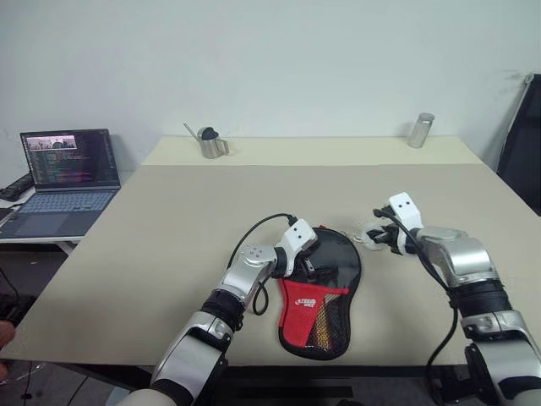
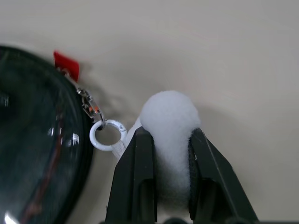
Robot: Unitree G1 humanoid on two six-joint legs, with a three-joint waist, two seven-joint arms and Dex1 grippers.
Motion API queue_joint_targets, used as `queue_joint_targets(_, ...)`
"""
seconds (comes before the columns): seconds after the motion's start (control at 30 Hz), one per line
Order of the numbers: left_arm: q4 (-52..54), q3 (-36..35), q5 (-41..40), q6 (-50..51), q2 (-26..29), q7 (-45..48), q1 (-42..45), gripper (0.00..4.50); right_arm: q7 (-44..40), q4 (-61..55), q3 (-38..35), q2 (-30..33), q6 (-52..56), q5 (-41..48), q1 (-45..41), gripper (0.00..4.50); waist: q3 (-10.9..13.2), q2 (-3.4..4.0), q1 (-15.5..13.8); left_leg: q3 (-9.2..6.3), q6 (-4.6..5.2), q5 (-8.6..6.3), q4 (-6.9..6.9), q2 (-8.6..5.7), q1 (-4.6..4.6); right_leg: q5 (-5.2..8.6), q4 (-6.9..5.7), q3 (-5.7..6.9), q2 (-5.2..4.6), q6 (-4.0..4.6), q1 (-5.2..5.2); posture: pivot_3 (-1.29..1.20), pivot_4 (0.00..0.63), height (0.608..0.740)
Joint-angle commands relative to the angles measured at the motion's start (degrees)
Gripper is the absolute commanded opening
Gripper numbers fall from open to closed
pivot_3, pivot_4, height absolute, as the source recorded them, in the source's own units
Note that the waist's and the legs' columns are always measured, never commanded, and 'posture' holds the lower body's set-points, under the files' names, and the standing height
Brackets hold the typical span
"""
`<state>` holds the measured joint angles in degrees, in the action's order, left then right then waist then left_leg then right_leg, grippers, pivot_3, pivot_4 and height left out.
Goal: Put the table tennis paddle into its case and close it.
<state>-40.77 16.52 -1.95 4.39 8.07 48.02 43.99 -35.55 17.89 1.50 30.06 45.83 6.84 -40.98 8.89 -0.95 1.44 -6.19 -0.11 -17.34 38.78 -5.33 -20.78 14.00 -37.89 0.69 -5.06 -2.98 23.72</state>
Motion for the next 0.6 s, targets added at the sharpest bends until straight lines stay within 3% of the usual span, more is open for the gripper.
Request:
queue_joint_targets(0.03, -4.2, 1.6, 3.4, 2.0, 1.3, -0.4, -3.1, 4.5, -3.2, -6.0, 0.1, 4.9, 1.4, 0.2, 1.7, 0.38, 0.0, 0.0, 0.0, 0.0, 0.0, 0.0, 0.0, 0.0, 0.0, 0.0, 0.01, 0.01, 0.0, 0.0, -0.01, 0.0, 0.15, 0.74)
queue_joint_targets(0.23, -4.6, 2.1, 3.6, 1.6, 1.0, 0.3, -3.0, 4.5, -7.8, -11.2, 2.0, 9.9, 1.8, 1.0, 5.2, 0.37, 0.0, -0.01, -0.2, -0.07, 0.07, -0.04, -0.01, 0.02, 0.07, 0.02, 0.12, 0.09, 0.0, -0.03, -0.18, 0.0, 0.15, 0.74)
queue_joint_targets(0.47, -5.2, 2.0, 3.7, 1.4, 1.0, 0.3, -2.4, 4.5, -21.6, -23.1, 6.3, 19.7, -2.6, 3.7, 13.5, 0.37, 0.0, -0.02, -0.4, -0.08, 0.04, -0.04, -0.01, 0.03, 0.07, 0.06, 0.23, 0.14, 0.0, -0.1, -0.24, 0.0, 0.15, 0.74)
queue_joint_targets(0.6, -5.3, 1.9, 3.8, 1.5, 1.0, 0.1, -2.5, 4.5, -26.1, -26.6, 6.5, 22.1, -5.3, 5.5, 16.6, 0.36, 0.0, -0.06, -0.4, -0.11, 0.04, -0.05, -0.02, 0.07, 0.13, 0.17, 0.27, 0.18, 0.0, -0.33, -0.35, 0.0, 0.15, 0.74)
